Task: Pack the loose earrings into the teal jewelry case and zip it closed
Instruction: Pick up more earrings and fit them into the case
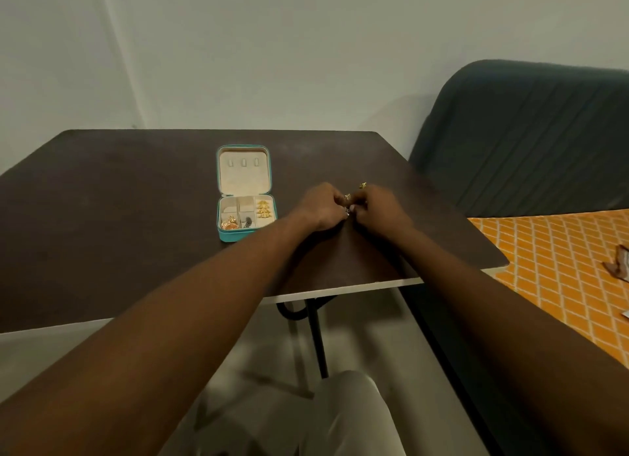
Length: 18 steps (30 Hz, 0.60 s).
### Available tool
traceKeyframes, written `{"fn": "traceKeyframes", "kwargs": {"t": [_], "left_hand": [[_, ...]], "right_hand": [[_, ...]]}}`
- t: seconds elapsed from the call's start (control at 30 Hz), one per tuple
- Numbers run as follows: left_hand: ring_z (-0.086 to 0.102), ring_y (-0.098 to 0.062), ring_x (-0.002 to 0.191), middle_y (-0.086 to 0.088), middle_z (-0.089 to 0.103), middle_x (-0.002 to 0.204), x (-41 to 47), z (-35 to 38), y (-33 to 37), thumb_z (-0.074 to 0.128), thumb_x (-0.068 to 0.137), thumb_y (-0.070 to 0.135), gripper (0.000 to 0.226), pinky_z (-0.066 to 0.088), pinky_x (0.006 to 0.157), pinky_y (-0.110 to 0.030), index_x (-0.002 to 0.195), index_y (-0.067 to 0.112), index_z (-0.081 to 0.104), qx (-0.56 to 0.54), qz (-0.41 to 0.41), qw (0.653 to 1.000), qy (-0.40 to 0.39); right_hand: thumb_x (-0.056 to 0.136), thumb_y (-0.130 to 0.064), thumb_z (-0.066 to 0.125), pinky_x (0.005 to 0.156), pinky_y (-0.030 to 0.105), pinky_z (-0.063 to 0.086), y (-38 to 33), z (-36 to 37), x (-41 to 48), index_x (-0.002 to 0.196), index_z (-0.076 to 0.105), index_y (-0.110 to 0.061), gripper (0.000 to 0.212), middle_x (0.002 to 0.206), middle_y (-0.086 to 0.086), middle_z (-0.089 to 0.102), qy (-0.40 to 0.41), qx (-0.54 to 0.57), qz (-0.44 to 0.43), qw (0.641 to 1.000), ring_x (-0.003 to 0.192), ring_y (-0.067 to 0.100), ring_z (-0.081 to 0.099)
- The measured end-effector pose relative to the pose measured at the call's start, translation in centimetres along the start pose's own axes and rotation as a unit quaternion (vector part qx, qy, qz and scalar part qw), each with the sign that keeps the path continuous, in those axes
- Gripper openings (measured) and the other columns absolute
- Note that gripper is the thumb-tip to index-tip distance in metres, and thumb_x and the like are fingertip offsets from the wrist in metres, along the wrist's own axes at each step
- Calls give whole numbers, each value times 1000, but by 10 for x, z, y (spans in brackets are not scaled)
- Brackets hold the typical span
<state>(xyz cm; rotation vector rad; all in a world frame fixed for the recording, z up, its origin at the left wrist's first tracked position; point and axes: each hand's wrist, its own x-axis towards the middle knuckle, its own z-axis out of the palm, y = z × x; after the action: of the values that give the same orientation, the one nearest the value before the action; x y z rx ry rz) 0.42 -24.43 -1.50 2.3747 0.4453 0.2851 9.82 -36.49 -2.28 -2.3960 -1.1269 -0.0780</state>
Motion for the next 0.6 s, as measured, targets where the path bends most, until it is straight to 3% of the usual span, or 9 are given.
{"fn": "traceKeyframes", "kwargs": {"t": [0.07,0.23,0.37,0.47,0.6], "left_hand": [[62,-12,86,-1,74,99,1,0,-2,70,90,16,17,44,74,-26,104,16,80,-13,-1,1000,5],[67,-16,97,-1,75,103,-1,-3,-3,77,85,15,21,54,85,-32,105,19,79,-102,-11,995,0],[68,-16,97,-1,74,104,-9,-15,1,80,82,14,31,55,87,-33,112,16,76,-131,26,991,8],[71,-14,92,-1,76,98,-17,-23,4,82,81,15,29,58,87,-33,109,14,75,-161,47,986,25],[71,-17,79,-13,77,91,-33,-40,8,80,83,11,20,59,80,-38,102,5,76,-204,59,974,75]], "right_hand": [[92,-12,64,74,24,38,4,1,2,101,76,-9,15,102,8,71,9,17,8,1000,84,12,56],[92,-18,69,73,21,48,3,-6,-5,94,78,-9,12,92,4,74,50,102,13,993,82,13,66],[93,-18,68,70,29,58,-11,-19,-8,91,75,-8,12,87,6,74,63,170,15,983,78,17,70],[93,-10,66,68,37,63,-28,-35,-9,90,72,2,14,89,18,73,43,254,46,965,79,28,72],[92,-8,67,50,23,56,-58,-56,-16,95,71,12,20,89,26,72,17,337,77,938,67,28,68]]}}
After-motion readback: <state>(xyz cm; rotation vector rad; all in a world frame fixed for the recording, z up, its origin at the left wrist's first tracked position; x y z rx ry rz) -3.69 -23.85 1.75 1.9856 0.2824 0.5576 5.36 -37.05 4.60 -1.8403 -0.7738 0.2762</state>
